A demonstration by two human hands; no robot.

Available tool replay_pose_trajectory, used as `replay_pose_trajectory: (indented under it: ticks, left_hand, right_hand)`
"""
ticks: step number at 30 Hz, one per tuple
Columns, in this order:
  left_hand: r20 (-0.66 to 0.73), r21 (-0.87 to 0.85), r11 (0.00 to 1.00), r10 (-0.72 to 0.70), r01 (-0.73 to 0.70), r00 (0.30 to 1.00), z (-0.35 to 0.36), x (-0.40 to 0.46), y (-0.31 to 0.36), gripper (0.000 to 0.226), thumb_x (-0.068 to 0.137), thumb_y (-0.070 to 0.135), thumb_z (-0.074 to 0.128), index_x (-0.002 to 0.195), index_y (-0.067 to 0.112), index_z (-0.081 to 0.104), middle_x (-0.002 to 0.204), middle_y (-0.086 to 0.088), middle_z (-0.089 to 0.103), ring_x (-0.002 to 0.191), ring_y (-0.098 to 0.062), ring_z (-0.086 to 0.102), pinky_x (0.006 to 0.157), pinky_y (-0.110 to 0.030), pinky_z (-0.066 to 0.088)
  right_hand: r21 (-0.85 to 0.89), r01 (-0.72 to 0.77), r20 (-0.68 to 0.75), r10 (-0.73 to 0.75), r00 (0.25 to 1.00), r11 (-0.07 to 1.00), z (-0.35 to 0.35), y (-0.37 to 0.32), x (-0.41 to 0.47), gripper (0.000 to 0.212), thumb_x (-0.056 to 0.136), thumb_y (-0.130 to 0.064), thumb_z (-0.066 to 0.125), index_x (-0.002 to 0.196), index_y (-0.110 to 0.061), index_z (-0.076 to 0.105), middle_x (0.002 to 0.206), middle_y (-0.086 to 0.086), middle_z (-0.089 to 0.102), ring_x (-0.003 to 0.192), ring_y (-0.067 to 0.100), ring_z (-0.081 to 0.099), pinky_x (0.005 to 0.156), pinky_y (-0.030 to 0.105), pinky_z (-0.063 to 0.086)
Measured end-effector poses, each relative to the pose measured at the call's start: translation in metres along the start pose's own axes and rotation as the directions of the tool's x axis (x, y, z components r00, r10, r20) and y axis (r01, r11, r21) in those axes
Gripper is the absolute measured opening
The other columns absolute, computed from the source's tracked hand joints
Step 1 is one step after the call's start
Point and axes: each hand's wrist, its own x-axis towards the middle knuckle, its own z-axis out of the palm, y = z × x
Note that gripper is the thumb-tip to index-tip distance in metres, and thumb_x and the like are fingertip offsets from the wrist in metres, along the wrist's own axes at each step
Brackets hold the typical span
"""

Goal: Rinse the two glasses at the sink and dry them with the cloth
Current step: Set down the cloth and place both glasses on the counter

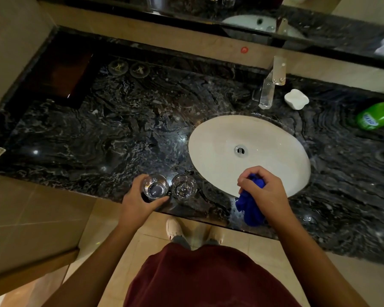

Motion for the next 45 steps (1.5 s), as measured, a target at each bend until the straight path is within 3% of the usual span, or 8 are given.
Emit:
replay_pose_trajectory:
  ticks: [15, 18, 21, 24, 29, 33, 39, 45]
  left_hand:
    - [0.040, 0.068, 0.997, -0.039, 0.036, 0.998, -0.001, 0.003, -0.001, 0.087, 0.071, 0.037, 0.093, 0.142, 0.019, 0.045, 0.129, 0.004, 0.062, 0.120, -0.020, 0.061, 0.095, -0.029, 0.045]
    - [0.089, 0.072, 0.997, -0.037, 0.030, 0.995, -0.009, 0.004, 0.004, 0.096, 0.072, 0.047, 0.090, 0.150, 0.022, 0.039, 0.145, 0.002, 0.054, 0.135, -0.022, 0.053, 0.108, -0.035, 0.043]
    - [0.033, 0.068, 0.996, 0.055, -0.057, 0.998, -0.029, 0.001, 0.035, 0.098, 0.080, 0.064, 0.077, 0.157, 0.023, 0.032, 0.163, -0.001, 0.035, 0.150, -0.019, 0.034, 0.119, -0.037, 0.029]
    - [-0.020, -0.023, 0.980, 0.198, -0.199, 0.980, -0.042, -0.008, 0.096, 0.074, 0.087, 0.061, 0.062, 0.151, 0.031, 0.041, 0.158, 0.010, 0.040, 0.146, -0.008, 0.037, 0.116, -0.034, 0.032]
    - [0.377, -0.380, 0.921, 0.236, -0.083, 0.896, -0.011, -0.013, 0.195, 0.036, 0.096, 0.046, 0.064, 0.129, 0.030, 0.062, 0.127, 0.014, 0.068, 0.118, 0.000, 0.063, 0.097, -0.021, 0.052]
    - [0.534, -0.622, 0.769, 0.275, 0.151, 0.800, 0.017, -0.015, 0.227, 0.036, 0.095, 0.042, 0.066, 0.123, 0.019, 0.070, 0.118, -0.008, 0.074, 0.102, -0.020, 0.070, 0.089, -0.035, 0.055]
    - [0.397, -0.662, 0.742, 0.461, -0.101, 0.794, 0.010, -0.009, 0.249, 0.053, 0.079, 0.010, 0.080, 0.128, 0.013, 0.061, 0.121, 0.001, 0.074, 0.112, -0.013, 0.068, 0.092, -0.025, 0.053]
    - [0.181, -0.442, 0.824, 0.469, -0.354, 0.865, 0.011, -0.002, 0.276, 0.018, 0.087, 0.028, 0.073, 0.098, 0.014, 0.070, 0.097, -0.002, 0.072, 0.088, -0.013, 0.066, 0.080, -0.031, 0.053]
  right_hand:
    - [0.017, -0.019, 0.011, 0.018, 1.000, 1.000, -0.003, 0.001, 0.003, 0.007, 0.091, -0.003, 0.071, 0.090, -0.010, 0.069, 0.080, 0.007, 0.072, 0.069, 0.021, 0.071, 0.067, 0.028, 0.060]
    - [0.039, -0.013, 0.006, 0.013, 1.000, 0.999, -0.007, -0.004, 0.003, 0.007, 0.091, -0.002, 0.070, 0.089, -0.009, 0.069, 0.079, 0.005, 0.072, 0.067, 0.020, 0.070, 0.066, 0.027, 0.060]
    - [0.085, 0.027, -0.003, -0.027, 1.000, 0.996, -0.011, -0.021, 0.004, 0.006, 0.091, 0.000, 0.069, 0.090, -0.006, 0.069, 0.078, 0.009, 0.071, 0.066, 0.018, 0.070, 0.066, 0.028, 0.060]
    - [0.192, 0.073, -0.001, -0.074, 0.997, 0.979, -0.014, -0.045, 0.004, 0.003, 0.092, 0.003, 0.066, 0.091, 0.000, 0.067, 0.079, 0.015, 0.069, 0.066, 0.018, 0.068, 0.066, 0.029, 0.059]
    - [0.587, 0.092, 0.040, -0.142, 0.989, 0.805, -0.012, -0.093, -0.001, 0.010, 0.097, 0.001, 0.059, 0.091, -0.006, 0.062, 0.081, 0.014, 0.066, 0.071, 0.024, 0.065, 0.068, 0.036, 0.057]
    - [0.794, 0.119, 0.052, -0.262, 0.964, 0.597, -0.012, -0.121, -0.008, 0.004, 0.095, -0.009, 0.058, 0.096, -0.007, 0.061, 0.083, 0.013, 0.068, 0.074, 0.024, 0.067, 0.073, 0.038, 0.060]
    - [0.568, 0.284, -0.126, -0.259, 0.958, 0.772, -0.039, -0.108, -0.010, 0.027, 0.110, -0.014, 0.043, 0.117, -0.010, 0.069, 0.108, 0.013, 0.078, 0.104, 0.029, 0.074, 0.094, 0.041, 0.059]
    - [0.215, 0.251, -0.171, -0.216, 0.961, 0.944, -0.064, -0.077, -0.012, 0.016, 0.103, -0.021, 0.060, 0.096, -0.022, 0.075, 0.089, -0.001, 0.077, 0.081, 0.008, 0.071, 0.070, 0.025, 0.056]
